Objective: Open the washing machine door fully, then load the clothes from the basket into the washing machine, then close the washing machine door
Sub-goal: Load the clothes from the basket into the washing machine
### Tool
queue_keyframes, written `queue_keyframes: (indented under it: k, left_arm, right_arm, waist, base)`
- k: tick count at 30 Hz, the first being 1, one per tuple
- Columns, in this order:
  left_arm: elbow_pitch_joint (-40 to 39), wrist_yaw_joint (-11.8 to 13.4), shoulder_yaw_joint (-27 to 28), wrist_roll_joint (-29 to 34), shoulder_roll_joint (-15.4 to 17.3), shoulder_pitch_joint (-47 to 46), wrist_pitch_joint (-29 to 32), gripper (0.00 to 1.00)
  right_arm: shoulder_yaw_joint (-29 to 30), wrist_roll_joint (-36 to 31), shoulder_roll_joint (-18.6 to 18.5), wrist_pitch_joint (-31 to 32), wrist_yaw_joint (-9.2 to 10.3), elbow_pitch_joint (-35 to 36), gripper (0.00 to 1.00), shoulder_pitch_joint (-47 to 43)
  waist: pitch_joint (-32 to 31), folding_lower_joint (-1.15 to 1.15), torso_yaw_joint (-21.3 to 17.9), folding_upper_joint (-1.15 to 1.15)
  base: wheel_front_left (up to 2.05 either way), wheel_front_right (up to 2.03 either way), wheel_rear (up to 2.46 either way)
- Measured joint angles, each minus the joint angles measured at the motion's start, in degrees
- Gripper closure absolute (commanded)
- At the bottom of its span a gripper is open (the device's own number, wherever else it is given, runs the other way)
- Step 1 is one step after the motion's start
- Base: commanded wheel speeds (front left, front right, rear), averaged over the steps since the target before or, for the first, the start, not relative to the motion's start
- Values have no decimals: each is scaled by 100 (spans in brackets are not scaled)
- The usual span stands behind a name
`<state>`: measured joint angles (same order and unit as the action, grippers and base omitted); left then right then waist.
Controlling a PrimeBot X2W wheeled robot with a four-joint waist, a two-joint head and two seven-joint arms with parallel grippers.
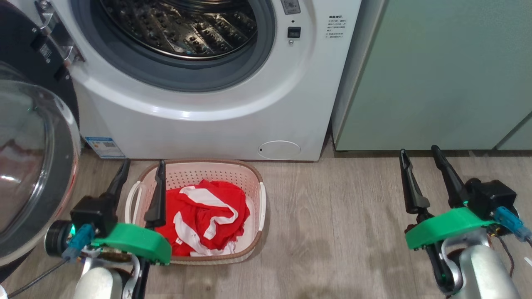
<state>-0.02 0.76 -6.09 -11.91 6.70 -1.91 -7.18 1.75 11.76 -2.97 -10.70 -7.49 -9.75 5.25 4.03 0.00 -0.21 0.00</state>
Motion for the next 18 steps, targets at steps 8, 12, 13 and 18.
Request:
queue_keyframes:
  k: [8,12,13,18]
  left_arm:
    - [-12,1,-26,-70,21,-13,-22,0]
    - [-12,2,-54,-70,25,-13,-22,0]
    - [-12,3,-57,-70,27,-13,-22,0]
    - [-12,11,-85,-73,44,-13,-22,0]
  right_arm:
    - [-2,31,4,0,0,-9,0,6]
    - [-1,42,4,0,0,-15,0,6]
    - [-1,42,4,0,0,-15,0,6]
    - [0,41,4,0,0,-16,0,6]
  waist:
    - [2,0,12,0]
    - [-2,0,16,0]
    - [-3,0,16,0]
    - [-1,0,24,0]
  base:
    - [24,-24,0]
    - [0,0,0]
    - [0,0,0]
    - [0,0,0]
